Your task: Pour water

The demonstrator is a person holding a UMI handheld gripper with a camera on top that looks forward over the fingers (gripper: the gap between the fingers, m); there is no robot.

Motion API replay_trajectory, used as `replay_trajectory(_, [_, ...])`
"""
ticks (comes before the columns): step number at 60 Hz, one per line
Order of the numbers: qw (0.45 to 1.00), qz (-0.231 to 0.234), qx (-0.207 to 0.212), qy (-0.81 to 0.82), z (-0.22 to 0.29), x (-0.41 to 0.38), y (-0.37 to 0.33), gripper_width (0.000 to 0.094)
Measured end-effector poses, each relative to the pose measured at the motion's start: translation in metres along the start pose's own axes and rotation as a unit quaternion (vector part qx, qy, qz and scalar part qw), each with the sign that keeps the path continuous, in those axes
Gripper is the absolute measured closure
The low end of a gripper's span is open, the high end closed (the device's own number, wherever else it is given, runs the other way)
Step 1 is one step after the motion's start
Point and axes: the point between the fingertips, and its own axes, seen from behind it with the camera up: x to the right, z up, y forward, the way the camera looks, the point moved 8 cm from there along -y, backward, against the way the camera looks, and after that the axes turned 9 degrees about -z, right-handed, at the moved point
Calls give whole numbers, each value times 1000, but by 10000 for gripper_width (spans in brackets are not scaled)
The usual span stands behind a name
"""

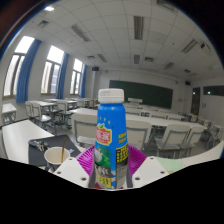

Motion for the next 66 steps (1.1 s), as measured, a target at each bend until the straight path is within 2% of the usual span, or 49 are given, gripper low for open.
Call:
replay_trajectory(3, [999,26,-19,34,-13,-4,-5,514])
replay_trajectory(6, [998,29,-39,42,-40,-5,11,513])
replay_trajectory(11, [997,37,-46,41,-51,0,2,510])
replay_trajectory(13, [998,37,-32,46,-49,3,-3,511])
replay_trajectory(25, [998,38,-15,47,-43,12,11,493])
replay_trajectory(32, [997,38,-36,49,-48,6,12,343])
replay_trajectory(34, [997,38,-56,41,-53,4,10,253])
replay_trajectory(36, [995,38,-85,33,-64,1,1,96])
replay_trajectory(37, [995,37,-87,35,-63,2,-2,66])
replay_trajectory(39, [995,38,-73,47,-57,1,-9,88])
replay_trajectory(42, [996,33,-60,62,-52,3,-16,69])
replay_trajectory(54, [995,24,-56,78,-39,18,-95,91])
replay_trajectory(66, [992,22,-35,117,-59,13,-166,95])
